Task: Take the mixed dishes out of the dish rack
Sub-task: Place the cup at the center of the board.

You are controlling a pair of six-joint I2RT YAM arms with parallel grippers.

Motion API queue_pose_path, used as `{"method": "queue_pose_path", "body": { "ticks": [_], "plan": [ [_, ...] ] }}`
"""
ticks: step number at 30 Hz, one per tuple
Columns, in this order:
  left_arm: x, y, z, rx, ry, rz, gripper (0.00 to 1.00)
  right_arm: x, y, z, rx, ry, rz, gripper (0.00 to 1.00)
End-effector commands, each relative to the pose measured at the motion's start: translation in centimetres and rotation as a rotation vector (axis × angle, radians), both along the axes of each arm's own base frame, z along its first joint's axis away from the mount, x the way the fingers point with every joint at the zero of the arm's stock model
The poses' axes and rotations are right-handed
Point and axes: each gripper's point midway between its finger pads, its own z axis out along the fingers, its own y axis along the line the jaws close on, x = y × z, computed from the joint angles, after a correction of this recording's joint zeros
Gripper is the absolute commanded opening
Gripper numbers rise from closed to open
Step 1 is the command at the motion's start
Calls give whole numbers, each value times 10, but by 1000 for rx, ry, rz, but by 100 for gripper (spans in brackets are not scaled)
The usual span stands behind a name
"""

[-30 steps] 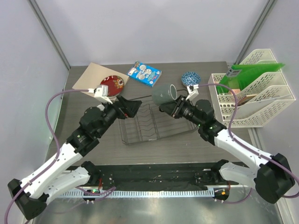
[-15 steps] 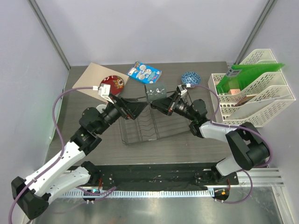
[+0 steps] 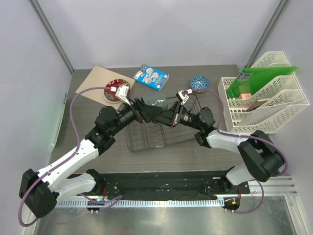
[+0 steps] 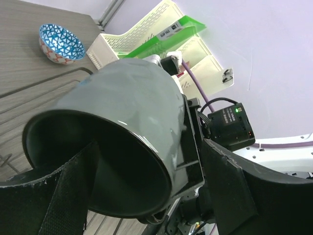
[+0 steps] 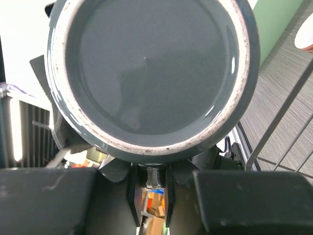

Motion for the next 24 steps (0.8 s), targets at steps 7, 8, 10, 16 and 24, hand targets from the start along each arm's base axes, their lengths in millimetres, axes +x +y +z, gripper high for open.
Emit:
{"method": "queue_pose_path", "body": {
  "ticks": [7,8,10,16,24],
  "plan": [
    [5,16,47,-34,-124,74,46,-37,-21,59,156,-345,-18,1],
    [5,18,47,-32,-122,80,44,-37,-20,57,149,-341,-16,1],
    [4,19,47,-32,-126,80,33,-37,-20,55,143,-340,-15,1],
    [-3,8,51,-30,-140,5,1,-37,-16,50,125,-332,-2,1],
    [-2,-2,45,23,-113,-46,0,-36,-6,34,36,-311,12,5]
  ]
}}
